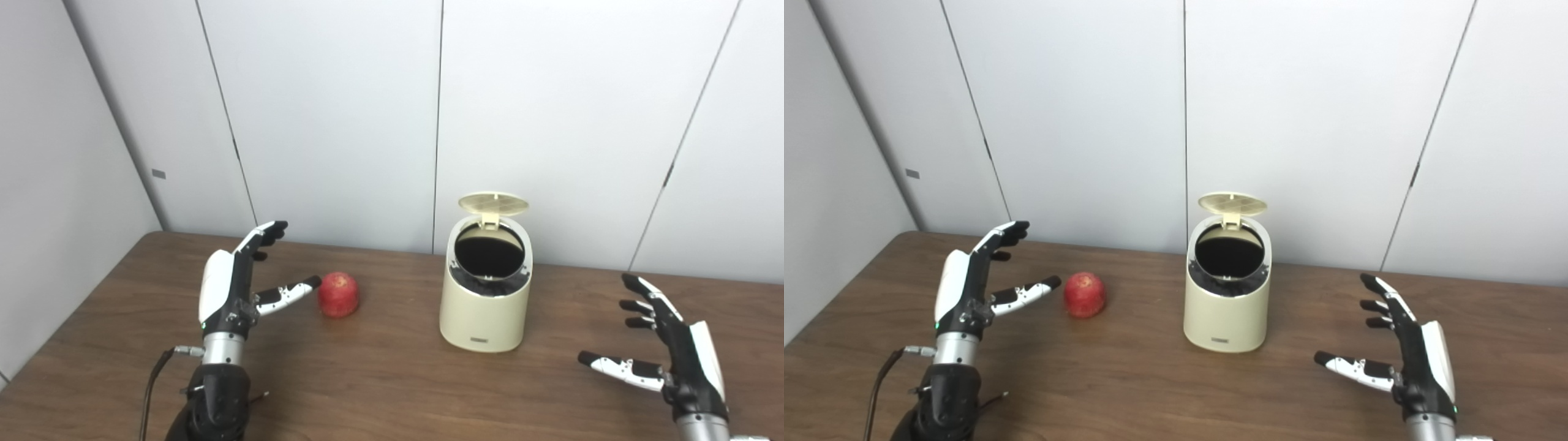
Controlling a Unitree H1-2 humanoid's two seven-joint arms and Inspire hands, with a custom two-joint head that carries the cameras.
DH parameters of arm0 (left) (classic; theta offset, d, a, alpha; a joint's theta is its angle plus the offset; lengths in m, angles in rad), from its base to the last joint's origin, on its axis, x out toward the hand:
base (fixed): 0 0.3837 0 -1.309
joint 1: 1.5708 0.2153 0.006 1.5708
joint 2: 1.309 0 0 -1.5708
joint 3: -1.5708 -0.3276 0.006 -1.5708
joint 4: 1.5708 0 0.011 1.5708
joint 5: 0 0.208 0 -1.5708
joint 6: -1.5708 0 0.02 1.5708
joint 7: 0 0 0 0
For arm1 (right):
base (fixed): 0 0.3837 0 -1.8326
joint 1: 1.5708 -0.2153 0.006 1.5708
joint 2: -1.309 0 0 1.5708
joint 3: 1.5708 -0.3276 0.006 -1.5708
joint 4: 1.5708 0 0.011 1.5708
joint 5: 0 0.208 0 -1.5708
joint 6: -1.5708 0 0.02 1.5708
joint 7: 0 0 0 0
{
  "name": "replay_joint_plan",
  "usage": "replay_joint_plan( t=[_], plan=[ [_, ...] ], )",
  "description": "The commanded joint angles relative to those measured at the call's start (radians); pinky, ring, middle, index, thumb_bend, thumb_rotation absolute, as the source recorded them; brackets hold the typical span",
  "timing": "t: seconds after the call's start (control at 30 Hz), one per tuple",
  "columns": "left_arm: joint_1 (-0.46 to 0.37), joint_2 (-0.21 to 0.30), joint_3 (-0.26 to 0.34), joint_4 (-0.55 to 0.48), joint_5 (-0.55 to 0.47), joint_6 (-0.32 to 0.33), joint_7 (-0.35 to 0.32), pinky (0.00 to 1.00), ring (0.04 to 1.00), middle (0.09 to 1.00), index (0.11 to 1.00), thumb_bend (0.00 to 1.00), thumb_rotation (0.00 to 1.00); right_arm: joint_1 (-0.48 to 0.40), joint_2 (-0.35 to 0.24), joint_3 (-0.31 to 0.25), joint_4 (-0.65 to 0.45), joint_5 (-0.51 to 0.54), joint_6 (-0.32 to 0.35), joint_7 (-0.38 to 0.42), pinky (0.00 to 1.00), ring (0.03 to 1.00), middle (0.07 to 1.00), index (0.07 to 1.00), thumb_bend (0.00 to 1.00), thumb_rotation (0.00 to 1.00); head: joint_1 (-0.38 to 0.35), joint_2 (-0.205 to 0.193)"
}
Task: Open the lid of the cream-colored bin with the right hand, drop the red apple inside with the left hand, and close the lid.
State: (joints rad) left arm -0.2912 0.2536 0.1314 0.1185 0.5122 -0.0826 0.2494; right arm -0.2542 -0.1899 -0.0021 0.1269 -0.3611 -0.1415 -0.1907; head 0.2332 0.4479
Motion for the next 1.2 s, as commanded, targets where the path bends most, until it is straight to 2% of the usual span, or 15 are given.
replay_joint_plan(
  t=[0.0,0.37,0.6,0.87,1.03,1.17],
  plan=[
    [-0.046,0.029,-0.012,0.012,0.024,0.006,0.020,0.71,0.804,0.787,0.815,0.86,0.22,-0.021,-0.007,-0.007,-0.044,0.001,-0.002,0.000,0.65,0.753,0.851,0.829,0.74,0.00,-0.001,0.001],
    [-0.085,0.044,-0.074,0.163,0.023,0.020,0.040,0.71,0.811,0.793,0.826,0.88,0.23,-0.010,-0.010,-0.004,-0.094,-0.001,0.063,0.044,0.64,0.767,0.875,0.840,0.74,0.02,-0.010,0.010],
    [-0.100,0.033,-0.106,0.225,0.024,0.034,0.056,0.72,0.821,0.803,0.835,0.86,0.24,-0.004,-0.006,-0.001,-0.119,-0.001,0.091,0.060,0.64,0.770,0.874,0.843,0.74,0.05,-0.017,0.011],
    [-0.114,0.032,-0.142,0.289,0.027,0.023,0.082,0.70,0.822,0.821,0.835,0.85,0.25,0.004,-0.007,0.008,-0.150,-0.007,0.117,0.082,0.63,0.769,0.885,0.849,0.74,0.07,-0.031,0.014],
    [-0.126,0.027,-0.157,0.325,0.017,0.004,0.102,0.70,0.815,0.812,0.833,0.85,0.26,0.008,-0.005,0.012,-0.165,-0.015,0.126,0.082,0.62,0.761,0.884,0.845,0.74,0.04,-0.035,0.017],
    [-0.135,0.023,-0.168,0.348,0.007,-0.008,0.113,0.70,0.814,0.809,0.830,0.84,0.24,0.009,0.000,0.014,-0.176,-0.021,0.135,0.081,0.61,0.754,0.882,0.841,0.74,0.06,-0.038,0.019]
  ],
)
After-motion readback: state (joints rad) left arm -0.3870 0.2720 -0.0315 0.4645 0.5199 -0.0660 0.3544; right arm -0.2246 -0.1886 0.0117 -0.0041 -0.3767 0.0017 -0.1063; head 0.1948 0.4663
